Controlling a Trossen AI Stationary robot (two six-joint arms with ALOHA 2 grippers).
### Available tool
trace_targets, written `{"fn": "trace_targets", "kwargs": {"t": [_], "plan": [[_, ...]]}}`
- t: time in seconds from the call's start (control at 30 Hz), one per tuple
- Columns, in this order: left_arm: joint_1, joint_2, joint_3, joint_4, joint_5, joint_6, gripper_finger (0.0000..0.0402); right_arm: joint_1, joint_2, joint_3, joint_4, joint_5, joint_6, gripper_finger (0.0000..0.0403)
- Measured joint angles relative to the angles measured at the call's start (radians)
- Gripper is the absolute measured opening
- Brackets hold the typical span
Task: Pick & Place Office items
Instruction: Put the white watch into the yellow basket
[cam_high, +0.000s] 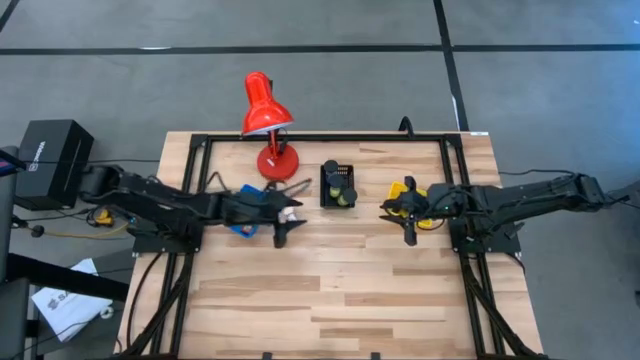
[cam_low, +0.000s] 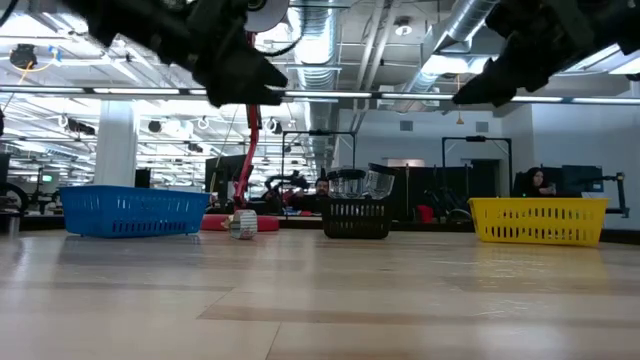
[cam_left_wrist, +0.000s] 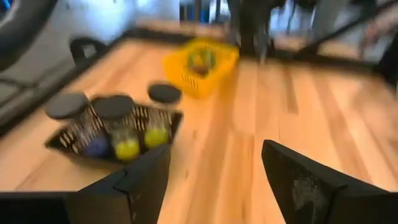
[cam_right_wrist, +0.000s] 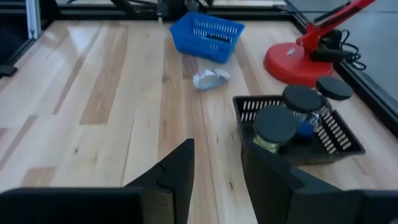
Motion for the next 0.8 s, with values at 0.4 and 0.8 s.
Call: {"fn": "trace_targets", "kwargs": {"t": [0.4, 0.8], "plan": [[0.002, 0.311, 0.444, -0.871, 0.018, 0.099, 0.0177, 0.002, 0.085, -0.001, -0.026, 0.0, -0.047, 0.0123], [0.015, 0.413, 0.438, -0.869, 0.006, 0.591, 0.0193, 0.002, 0.147, 0.0, -0.003, 0.0, -0.048, 0.0123]]}}
